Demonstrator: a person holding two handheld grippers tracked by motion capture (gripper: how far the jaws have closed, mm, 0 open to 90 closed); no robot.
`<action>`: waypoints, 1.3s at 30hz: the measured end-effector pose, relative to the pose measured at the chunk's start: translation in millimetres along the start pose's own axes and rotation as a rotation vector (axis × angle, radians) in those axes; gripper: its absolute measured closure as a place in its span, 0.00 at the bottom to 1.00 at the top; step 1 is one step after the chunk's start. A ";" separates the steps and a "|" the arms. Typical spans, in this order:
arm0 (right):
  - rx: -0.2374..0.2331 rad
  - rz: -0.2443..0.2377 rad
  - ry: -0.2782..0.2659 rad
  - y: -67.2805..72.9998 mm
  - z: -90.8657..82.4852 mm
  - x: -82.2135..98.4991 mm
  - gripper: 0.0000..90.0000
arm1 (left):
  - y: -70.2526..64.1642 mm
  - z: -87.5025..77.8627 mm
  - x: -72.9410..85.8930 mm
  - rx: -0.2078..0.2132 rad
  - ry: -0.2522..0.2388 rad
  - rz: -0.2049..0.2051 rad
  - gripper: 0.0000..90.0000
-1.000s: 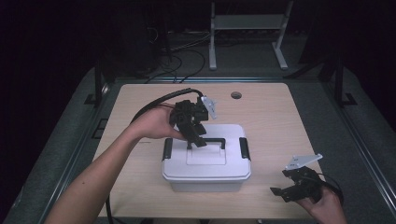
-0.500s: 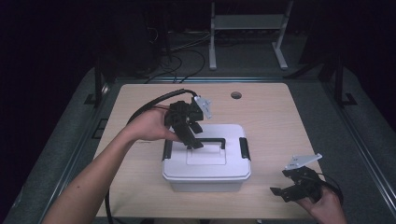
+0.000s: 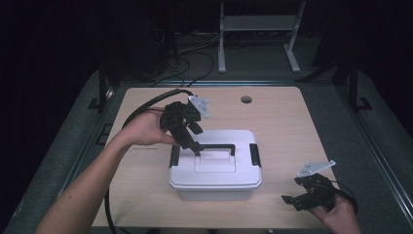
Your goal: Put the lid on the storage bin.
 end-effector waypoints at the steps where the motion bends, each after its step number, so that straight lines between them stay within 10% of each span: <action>1: 0.001 0.000 0.000 0.0 -0.2 0.0 0.20 | -0.1 -0.2 1.9 -0.004 -0.002 -0.001 0.43; 39: 0.008 -0.002 0.002 0.7 -1.1 -1.2 0.20 | 2.6 -14.7 93.3 -0.029 0.040 -0.134 0.39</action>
Point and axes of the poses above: each handheld gripper's, and its own axes: z roughly forward along the jaws, x roughly out of its underside, y roughly to its left, the point moved 9 cm from there along z, roughly forward along the jaws, and after that the axes turned 12 degrees about -x, right-handed, at the moved point
